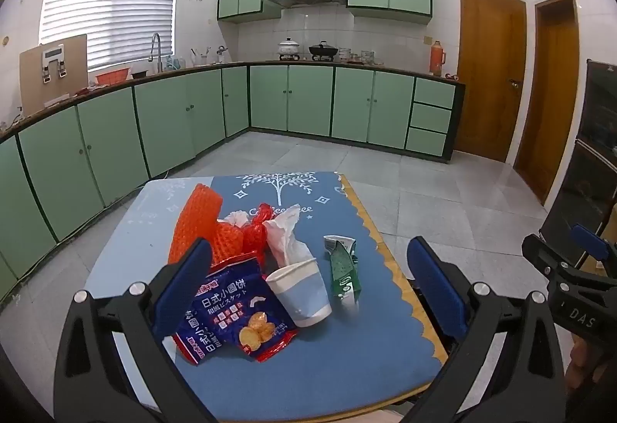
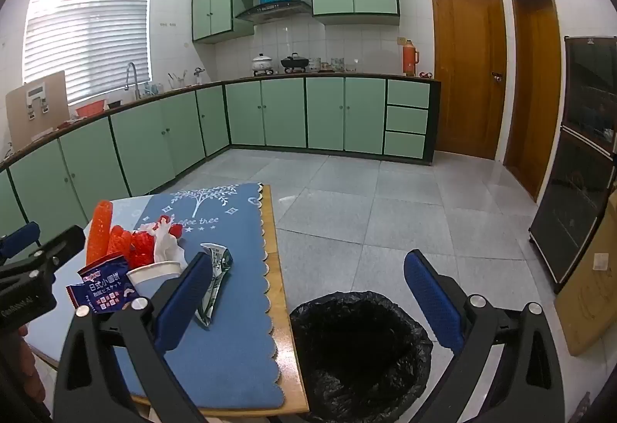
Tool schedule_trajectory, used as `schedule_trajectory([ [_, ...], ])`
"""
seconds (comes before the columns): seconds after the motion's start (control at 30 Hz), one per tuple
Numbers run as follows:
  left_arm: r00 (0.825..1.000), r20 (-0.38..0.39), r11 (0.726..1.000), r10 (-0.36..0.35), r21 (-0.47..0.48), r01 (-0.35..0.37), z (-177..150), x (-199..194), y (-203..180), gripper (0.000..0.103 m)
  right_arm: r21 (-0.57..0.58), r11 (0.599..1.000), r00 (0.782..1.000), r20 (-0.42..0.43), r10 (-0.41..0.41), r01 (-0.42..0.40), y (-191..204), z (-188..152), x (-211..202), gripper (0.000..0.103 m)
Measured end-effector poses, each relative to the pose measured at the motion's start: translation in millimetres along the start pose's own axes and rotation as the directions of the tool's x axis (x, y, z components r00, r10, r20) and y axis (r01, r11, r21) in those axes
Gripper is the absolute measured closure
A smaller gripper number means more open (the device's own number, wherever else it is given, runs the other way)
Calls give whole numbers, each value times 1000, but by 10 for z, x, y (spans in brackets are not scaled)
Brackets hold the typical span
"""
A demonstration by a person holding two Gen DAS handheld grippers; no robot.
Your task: Collect trash
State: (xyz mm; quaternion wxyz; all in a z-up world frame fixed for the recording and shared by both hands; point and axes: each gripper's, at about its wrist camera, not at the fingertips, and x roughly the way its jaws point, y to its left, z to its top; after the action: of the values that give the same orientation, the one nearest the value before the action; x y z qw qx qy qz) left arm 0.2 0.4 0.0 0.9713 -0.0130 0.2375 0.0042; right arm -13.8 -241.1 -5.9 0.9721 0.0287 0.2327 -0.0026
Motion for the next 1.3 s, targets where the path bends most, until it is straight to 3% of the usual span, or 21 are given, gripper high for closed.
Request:
schedule_trajectory([
  [1.3,1000,-2,1000,4,1,-4,-2,3,-4,5,11,1000,1000,-21,-13,13,-12,-29,39,6],
])
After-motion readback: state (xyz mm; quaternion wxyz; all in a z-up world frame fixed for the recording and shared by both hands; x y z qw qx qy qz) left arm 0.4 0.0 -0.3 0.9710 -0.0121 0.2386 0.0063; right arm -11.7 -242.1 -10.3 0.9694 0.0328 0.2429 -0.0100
